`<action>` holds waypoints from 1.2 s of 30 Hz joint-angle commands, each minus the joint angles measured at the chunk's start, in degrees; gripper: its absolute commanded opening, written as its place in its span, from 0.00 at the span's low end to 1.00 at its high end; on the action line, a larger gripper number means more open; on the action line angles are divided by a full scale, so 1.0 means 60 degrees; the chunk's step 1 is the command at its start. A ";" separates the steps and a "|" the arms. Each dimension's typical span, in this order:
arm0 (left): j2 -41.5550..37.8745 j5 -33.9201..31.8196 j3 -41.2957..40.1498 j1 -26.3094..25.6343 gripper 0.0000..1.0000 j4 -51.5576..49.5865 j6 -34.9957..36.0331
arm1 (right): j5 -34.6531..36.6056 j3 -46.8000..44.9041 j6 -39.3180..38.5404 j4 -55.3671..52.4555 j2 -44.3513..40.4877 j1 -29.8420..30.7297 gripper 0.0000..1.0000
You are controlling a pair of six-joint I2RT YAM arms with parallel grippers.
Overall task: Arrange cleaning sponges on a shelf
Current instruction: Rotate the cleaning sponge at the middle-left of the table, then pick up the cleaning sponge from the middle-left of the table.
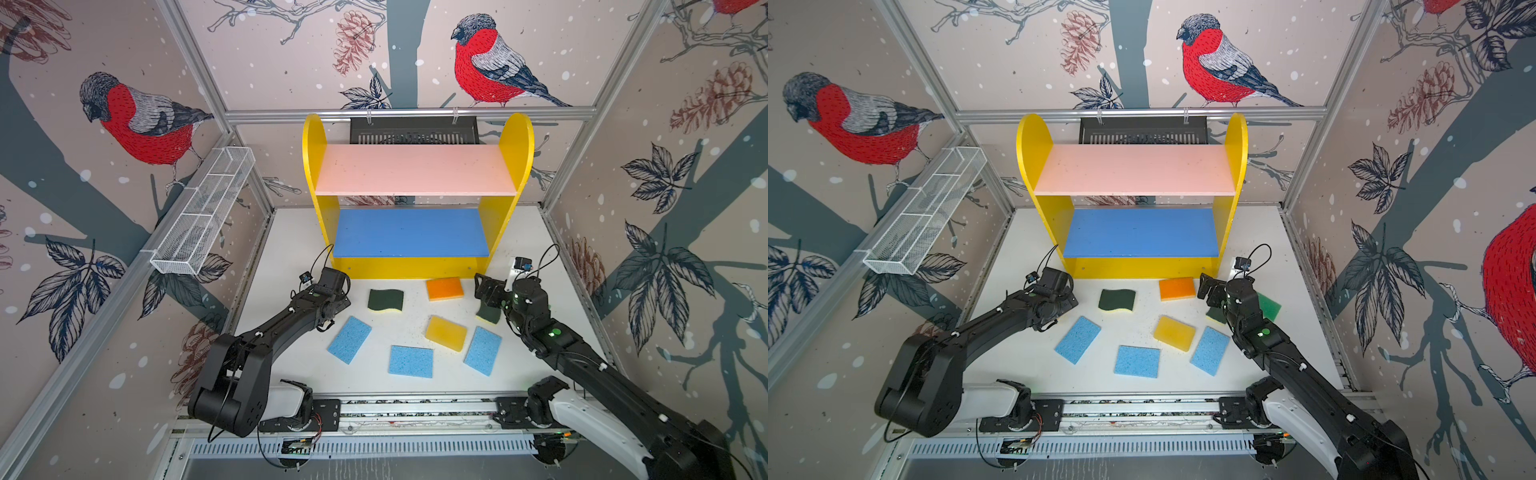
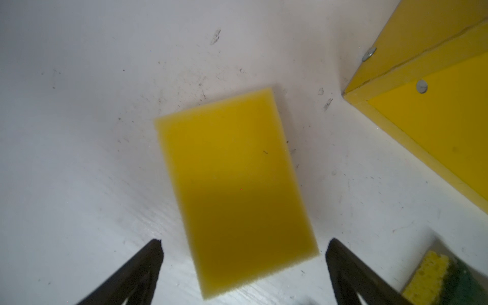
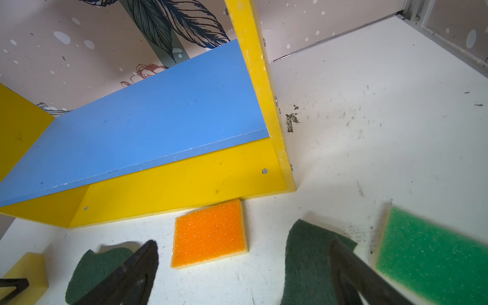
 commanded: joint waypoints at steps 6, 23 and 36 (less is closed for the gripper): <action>0.0447 -0.0047 0.0318 -0.0035 0.97 -0.0010 -0.0003 | 0.0158 -0.0070 0.0055 0.0328 -0.0027 0.0004 1.00; 0.1520 -0.0517 0.0892 -0.0033 0.90 -0.0725 -0.0763 | 0.0076 -0.0129 0.0045 0.0465 0.0129 -0.0083 1.00; 0.0988 -0.0613 0.0236 -0.0033 0.75 -0.0402 -0.0179 | 0.0025 -0.0137 0.0035 0.0392 0.0191 -0.0103 1.00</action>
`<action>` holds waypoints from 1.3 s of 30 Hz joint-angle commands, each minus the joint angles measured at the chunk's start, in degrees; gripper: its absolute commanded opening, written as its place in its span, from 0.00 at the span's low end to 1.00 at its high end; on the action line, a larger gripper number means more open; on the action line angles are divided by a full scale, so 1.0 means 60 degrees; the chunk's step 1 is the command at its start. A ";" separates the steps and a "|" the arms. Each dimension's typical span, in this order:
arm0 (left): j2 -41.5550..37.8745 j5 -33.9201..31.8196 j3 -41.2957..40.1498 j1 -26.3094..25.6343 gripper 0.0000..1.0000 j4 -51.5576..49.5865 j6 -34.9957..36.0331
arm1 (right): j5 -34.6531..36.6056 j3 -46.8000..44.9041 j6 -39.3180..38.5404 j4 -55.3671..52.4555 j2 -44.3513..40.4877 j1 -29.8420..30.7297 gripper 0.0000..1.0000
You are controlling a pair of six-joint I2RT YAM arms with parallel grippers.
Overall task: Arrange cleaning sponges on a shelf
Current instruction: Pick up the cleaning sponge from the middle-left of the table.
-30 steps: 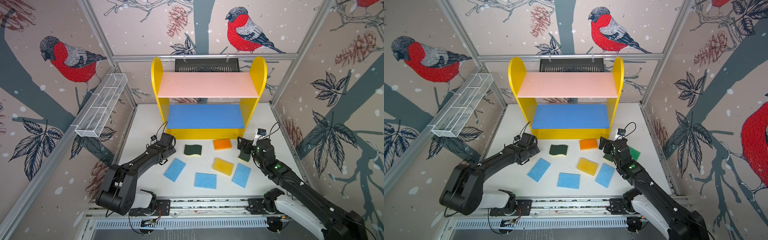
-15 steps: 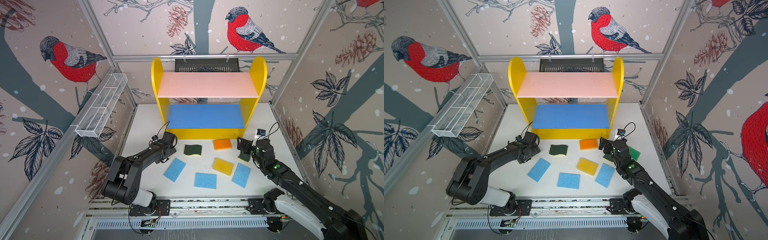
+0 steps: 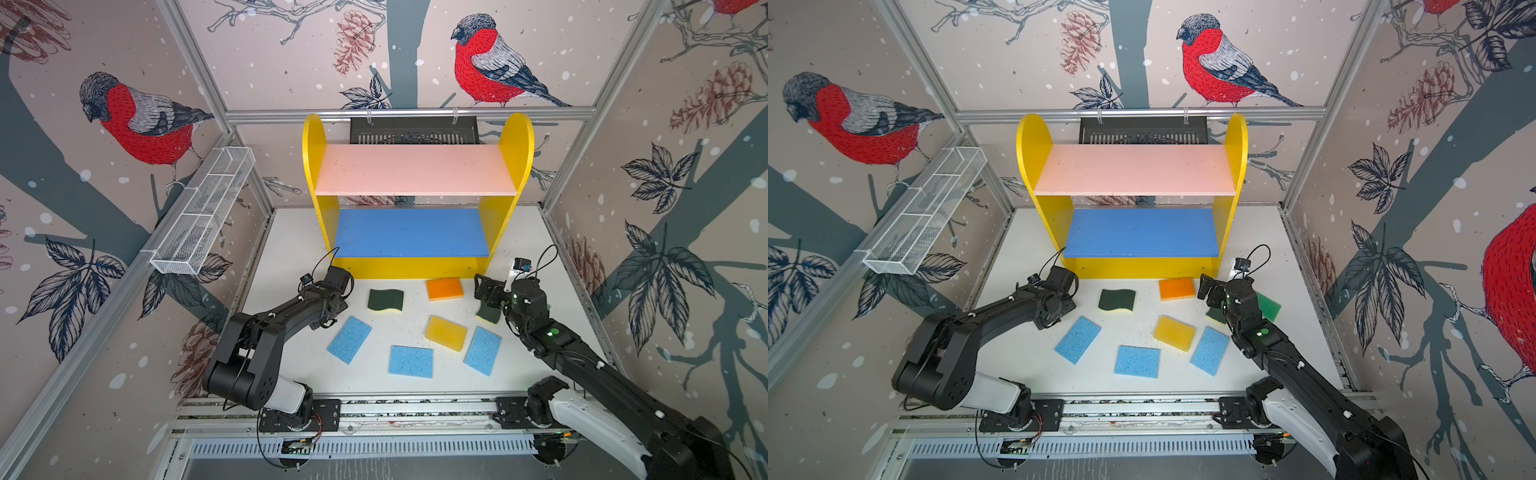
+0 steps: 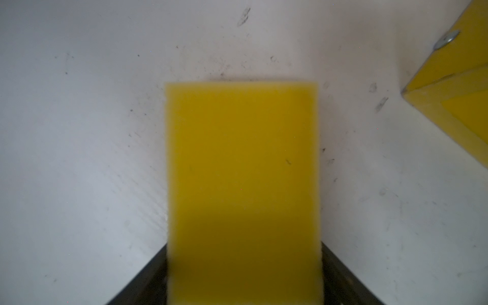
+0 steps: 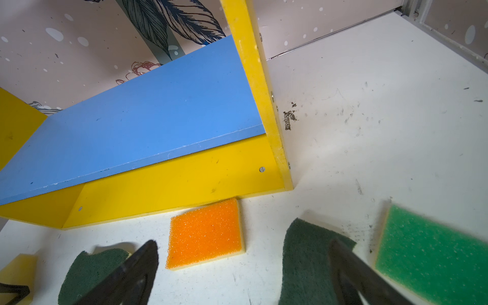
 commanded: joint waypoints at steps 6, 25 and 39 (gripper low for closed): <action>-0.0559 0.0034 -0.0391 0.0000 0.71 0.0114 0.1025 | 0.0024 0.0028 0.0058 0.0120 0.0019 0.0001 1.00; -0.2358 0.0543 -0.0432 0.0033 0.58 -0.0700 0.1928 | -0.0186 0.0258 0.0159 -0.0292 -0.0046 0.0010 1.00; -0.4908 0.1336 0.1822 -0.0069 0.56 -0.3470 0.2713 | -0.1001 0.1022 -0.0102 -0.0615 0.0302 0.0327 1.00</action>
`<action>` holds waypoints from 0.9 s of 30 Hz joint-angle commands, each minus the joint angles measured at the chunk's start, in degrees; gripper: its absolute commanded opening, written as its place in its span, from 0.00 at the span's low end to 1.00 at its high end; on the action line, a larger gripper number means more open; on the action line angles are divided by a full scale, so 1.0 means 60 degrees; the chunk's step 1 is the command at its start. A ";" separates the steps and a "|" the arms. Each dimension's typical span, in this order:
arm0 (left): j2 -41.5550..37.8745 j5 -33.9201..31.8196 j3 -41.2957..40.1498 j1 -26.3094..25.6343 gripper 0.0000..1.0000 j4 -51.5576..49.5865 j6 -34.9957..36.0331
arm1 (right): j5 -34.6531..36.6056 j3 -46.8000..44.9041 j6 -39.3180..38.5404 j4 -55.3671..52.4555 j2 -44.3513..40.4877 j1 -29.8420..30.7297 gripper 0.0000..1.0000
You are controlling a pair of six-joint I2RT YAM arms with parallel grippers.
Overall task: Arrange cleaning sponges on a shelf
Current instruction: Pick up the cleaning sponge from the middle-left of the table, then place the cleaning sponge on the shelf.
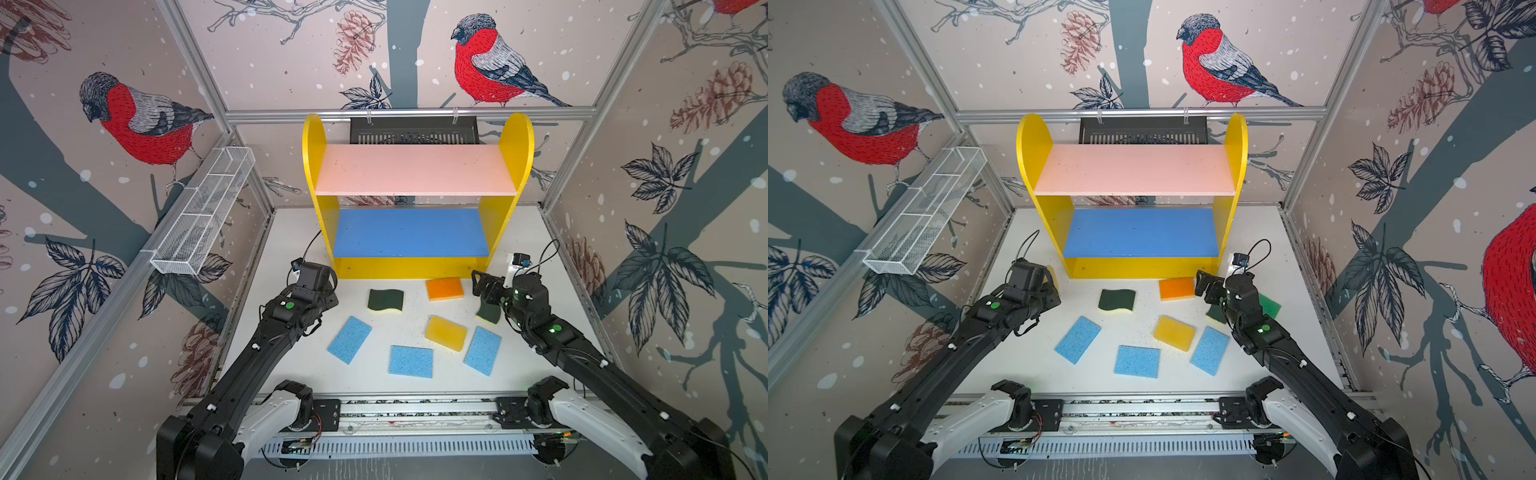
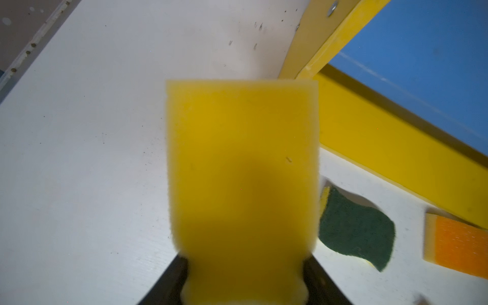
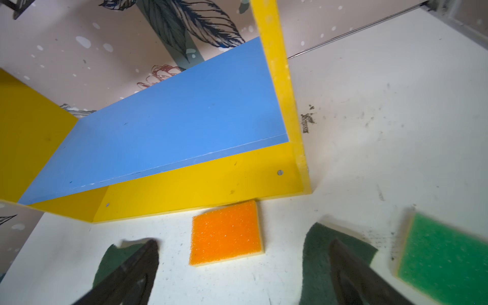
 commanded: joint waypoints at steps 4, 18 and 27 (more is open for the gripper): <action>-0.0428 0.0170 0.1451 -0.0221 0.56 -0.1482 0.0640 | -0.0169 0.0663 -0.0405 -0.0323 0.0351 0.0415 1.00; 0.1563 -0.1441 0.7454 -0.2387 0.57 -0.3804 0.1719 | 0.0473 0.2257 -0.1133 -0.0945 0.0836 0.2014 1.00; 0.3318 -0.2043 1.0810 -0.2571 0.58 -0.3809 0.3435 | 0.0897 0.2526 -0.1299 -0.1316 0.0705 0.2237 1.00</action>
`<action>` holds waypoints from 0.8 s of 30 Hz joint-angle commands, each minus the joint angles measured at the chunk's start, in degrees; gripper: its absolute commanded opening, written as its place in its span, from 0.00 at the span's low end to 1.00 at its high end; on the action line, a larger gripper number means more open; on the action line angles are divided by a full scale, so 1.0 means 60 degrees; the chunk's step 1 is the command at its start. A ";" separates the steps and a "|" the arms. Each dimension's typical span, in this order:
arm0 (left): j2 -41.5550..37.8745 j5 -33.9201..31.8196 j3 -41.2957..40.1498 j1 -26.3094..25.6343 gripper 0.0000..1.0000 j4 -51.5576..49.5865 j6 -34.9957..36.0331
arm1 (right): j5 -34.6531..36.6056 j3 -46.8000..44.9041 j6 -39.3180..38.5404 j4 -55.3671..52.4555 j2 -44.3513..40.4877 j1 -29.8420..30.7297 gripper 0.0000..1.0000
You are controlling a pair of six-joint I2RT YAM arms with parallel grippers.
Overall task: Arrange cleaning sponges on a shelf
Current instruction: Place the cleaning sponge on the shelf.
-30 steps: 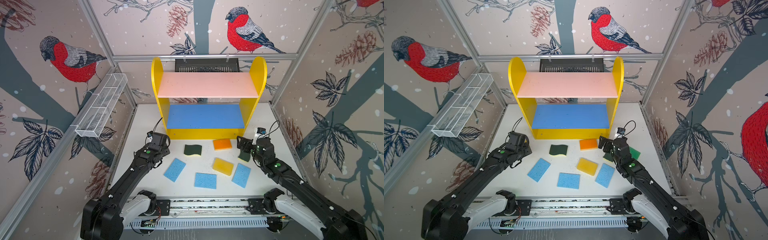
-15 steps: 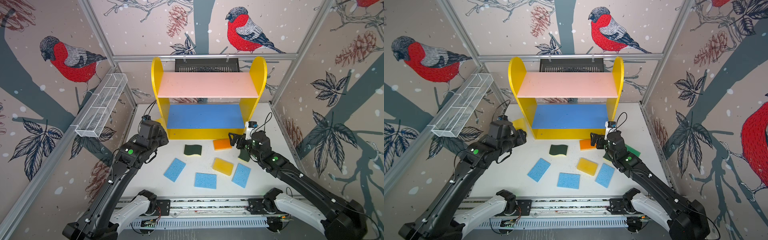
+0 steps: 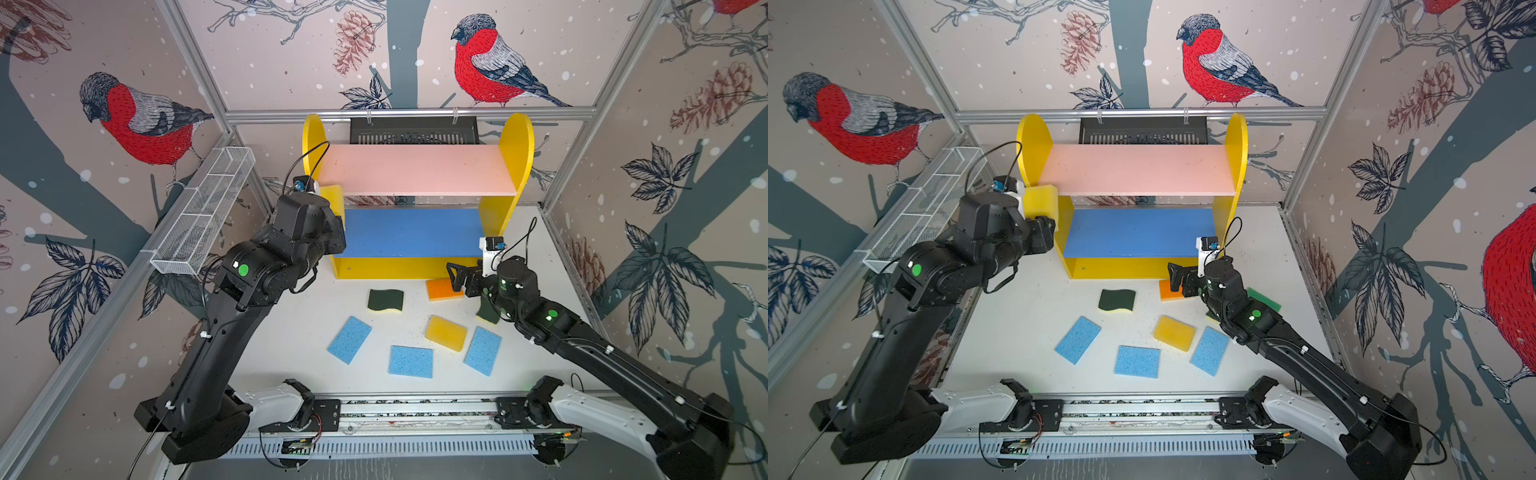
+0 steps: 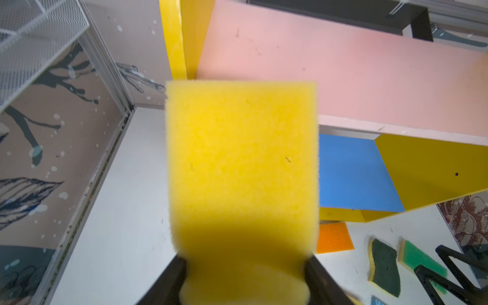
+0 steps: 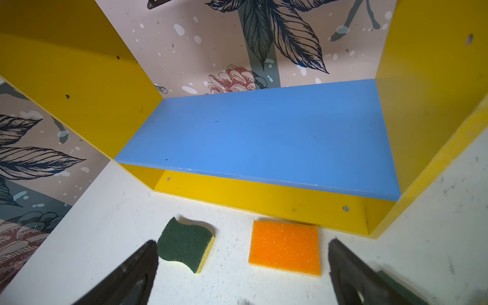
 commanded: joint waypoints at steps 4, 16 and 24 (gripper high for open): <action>0.1360 -0.0521 0.1634 0.0004 0.60 0.0322 0.1599 | 0.0596 0.0059 -0.0159 -0.0047 -0.0071 0.0046 1.00; 0.4241 0.0582 0.4942 0.1176 0.60 0.0368 0.2343 | 0.1009 0.0322 -0.0559 0.0172 0.0159 0.0046 1.00; 0.5230 0.0830 0.5569 0.1309 0.60 0.0683 0.2453 | 0.0906 0.0360 -0.0641 0.0431 0.0616 0.0061 1.00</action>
